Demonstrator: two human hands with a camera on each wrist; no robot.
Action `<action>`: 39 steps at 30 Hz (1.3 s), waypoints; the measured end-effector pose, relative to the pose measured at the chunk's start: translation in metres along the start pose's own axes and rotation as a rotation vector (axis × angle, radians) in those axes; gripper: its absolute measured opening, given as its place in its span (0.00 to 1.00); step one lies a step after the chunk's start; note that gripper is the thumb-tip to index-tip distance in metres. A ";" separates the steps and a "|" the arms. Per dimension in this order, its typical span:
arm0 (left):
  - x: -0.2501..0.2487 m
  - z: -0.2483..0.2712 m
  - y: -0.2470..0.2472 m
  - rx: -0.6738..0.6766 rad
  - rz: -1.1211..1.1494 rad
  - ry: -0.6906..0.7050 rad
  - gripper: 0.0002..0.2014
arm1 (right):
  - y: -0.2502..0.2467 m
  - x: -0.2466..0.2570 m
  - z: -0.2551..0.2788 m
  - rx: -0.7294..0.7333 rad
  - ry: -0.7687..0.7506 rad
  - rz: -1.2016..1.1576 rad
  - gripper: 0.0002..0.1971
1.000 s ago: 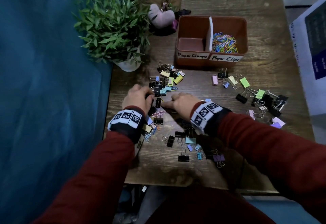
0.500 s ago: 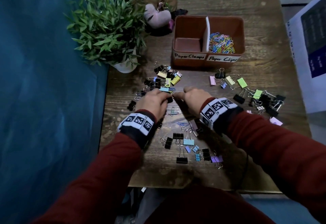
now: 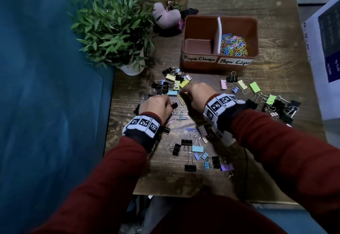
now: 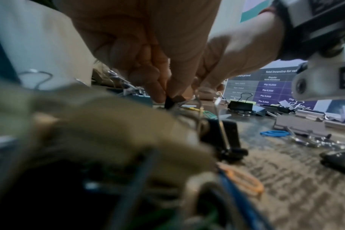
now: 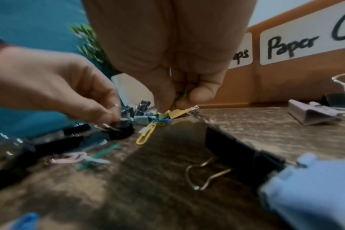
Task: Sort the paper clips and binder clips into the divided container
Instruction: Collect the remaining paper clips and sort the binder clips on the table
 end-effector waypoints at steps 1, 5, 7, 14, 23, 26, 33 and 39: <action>0.002 0.000 -0.001 0.006 -0.002 -0.006 0.08 | 0.001 0.001 -0.003 0.017 0.000 0.022 0.26; 0.007 0.005 -0.006 -0.010 0.007 -0.031 0.08 | 0.014 0.009 -0.004 0.080 0.000 0.090 0.25; 0.004 0.008 -0.004 0.008 0.020 -0.028 0.10 | 0.022 0.009 0.002 0.084 -0.017 0.084 0.26; 0.003 0.005 0.015 0.160 0.030 -0.016 0.08 | 0.029 0.013 -0.002 -0.058 0.065 -0.127 0.25; 0.034 -0.001 -0.019 -0.063 0.158 -0.144 0.06 | 0.042 0.018 -0.003 -0.187 0.006 -0.115 0.23; 0.040 0.006 -0.027 -0.135 0.142 -0.189 0.08 | 0.047 0.022 0.000 -0.163 -0.023 -0.035 0.29; 0.022 0.040 0.005 0.047 0.011 -0.115 0.11 | 0.059 0.028 0.014 0.007 -0.055 0.057 0.40; 0.035 0.034 0.007 0.055 0.039 -0.185 0.13 | 0.064 0.053 0.012 -0.014 -0.174 0.046 0.29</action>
Point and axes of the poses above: each hand's wrist, its own z-axis away from the middle knuckle, its own y-axis out of the palm, x = y × z, the point moved 7 cm from there along -z, towards the middle knuckle, and after that the axes turned 2 degrees about x, right-handed, at the moved point
